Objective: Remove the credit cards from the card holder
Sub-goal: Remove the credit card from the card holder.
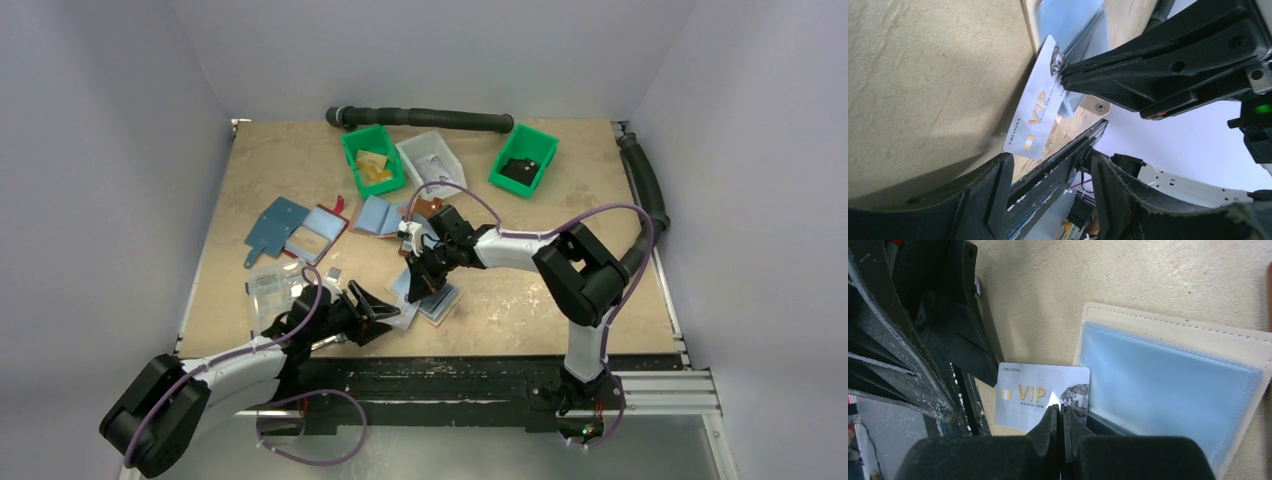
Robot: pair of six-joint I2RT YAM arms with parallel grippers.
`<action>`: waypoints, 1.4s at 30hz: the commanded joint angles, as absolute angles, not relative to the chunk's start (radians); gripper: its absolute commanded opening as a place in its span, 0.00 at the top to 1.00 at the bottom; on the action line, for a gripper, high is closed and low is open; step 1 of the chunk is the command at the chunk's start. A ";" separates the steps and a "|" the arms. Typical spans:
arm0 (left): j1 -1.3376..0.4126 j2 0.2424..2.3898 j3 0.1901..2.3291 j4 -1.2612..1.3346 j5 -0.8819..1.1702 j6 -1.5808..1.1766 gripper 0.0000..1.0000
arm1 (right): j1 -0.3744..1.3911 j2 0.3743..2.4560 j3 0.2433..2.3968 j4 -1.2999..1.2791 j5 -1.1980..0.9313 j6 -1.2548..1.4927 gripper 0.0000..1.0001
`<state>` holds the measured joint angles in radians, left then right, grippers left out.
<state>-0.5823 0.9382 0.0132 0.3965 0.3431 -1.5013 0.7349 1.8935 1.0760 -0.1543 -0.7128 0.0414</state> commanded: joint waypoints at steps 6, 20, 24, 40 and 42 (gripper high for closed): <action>-0.576 0.890 -0.138 0.530 0.297 -1.500 0.48 | 0.742 1.906 1.092 -0.192 -0.767 0.024 1.00; -0.576 0.940 -0.141 0.529 0.211 -1.478 0.59 | 0.742 1.907 1.095 -0.196 -0.794 0.029 1.00; -0.576 0.975 -0.143 0.507 0.189 -1.493 0.63 | 0.742 1.908 1.095 -0.196 -0.799 0.031 1.00; -0.577 1.027 -0.148 0.595 0.180 -1.390 0.58 | 0.742 1.899 1.102 -0.207 -0.805 0.025 1.00; -0.576 0.995 -0.117 0.531 0.190 -1.295 0.55 | 0.742 1.896 1.105 -0.214 -0.812 0.019 1.00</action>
